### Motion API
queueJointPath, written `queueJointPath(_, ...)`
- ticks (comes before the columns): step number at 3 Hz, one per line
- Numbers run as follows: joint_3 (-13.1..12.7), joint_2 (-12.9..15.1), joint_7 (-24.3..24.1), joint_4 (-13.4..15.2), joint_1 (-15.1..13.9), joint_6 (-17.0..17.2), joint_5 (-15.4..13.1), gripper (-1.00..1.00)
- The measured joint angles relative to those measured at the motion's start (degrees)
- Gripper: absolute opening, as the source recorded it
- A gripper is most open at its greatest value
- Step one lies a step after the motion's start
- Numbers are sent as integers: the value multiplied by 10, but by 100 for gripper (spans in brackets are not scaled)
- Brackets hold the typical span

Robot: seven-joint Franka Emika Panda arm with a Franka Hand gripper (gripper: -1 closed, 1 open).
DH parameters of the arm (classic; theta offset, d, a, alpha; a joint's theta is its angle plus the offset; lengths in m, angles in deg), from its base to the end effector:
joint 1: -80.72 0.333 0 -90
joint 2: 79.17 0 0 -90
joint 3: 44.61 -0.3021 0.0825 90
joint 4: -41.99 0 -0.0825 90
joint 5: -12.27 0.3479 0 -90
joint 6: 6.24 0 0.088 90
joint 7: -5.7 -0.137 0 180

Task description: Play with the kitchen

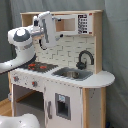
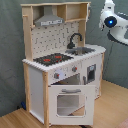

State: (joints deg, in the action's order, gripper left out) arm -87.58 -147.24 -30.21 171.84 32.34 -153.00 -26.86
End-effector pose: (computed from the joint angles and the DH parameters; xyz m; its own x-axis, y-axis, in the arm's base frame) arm 0.3407 0.1561 0.7050 0.3734 0.4882 0.7888 -0.6559 -0.4624 0.5967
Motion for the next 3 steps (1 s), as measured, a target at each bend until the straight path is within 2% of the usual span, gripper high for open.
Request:
queueJointPath(1, -21, 13, 7, -25, 1, 0, 26, 100)
queueJointPath(2, -21, 13, 7, -25, 1, 0, 26, -100)
queueJointPath(3, -27, 28, 9, -31, 1, 0, 28, -100)
